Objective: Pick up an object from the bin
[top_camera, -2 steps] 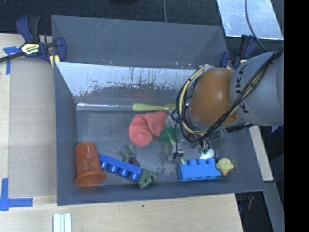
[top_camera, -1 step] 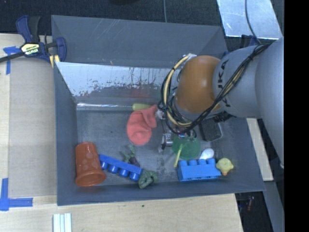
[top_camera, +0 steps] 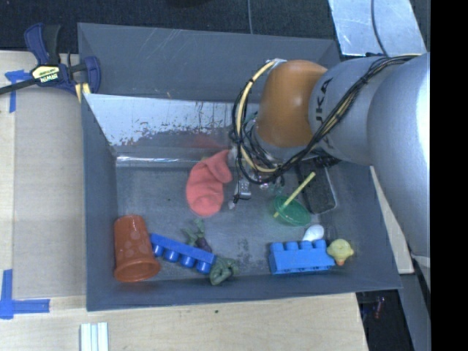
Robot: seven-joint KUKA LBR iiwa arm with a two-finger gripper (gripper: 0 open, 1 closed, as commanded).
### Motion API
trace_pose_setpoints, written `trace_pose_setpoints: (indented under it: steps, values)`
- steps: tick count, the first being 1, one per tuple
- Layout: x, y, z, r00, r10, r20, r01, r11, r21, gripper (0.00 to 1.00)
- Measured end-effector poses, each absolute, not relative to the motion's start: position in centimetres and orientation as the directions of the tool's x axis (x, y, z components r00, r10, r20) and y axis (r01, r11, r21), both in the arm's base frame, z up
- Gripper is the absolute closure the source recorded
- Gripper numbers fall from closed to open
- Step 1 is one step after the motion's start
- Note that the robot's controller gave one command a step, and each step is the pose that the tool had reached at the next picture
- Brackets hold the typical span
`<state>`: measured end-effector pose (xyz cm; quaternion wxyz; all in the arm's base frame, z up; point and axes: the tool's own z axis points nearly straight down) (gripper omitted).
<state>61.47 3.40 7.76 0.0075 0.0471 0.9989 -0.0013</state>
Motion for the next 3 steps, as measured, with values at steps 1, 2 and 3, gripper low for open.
trace_pose_setpoints:
  steps: [1,2,3]
  values:
    - [61.9,6.2,11.3,-0.996,0.088,-0.019,0.088,0.996,0.001,0.00]
    - [61.8,12.4,9.7,-0.991,0.131,-0.020,0.131,0.991,0.000,0.00]
    - [61.2,9.3,7.7,-0.999,0.038,-0.026,0.038,0.999,-0.001,0.00]
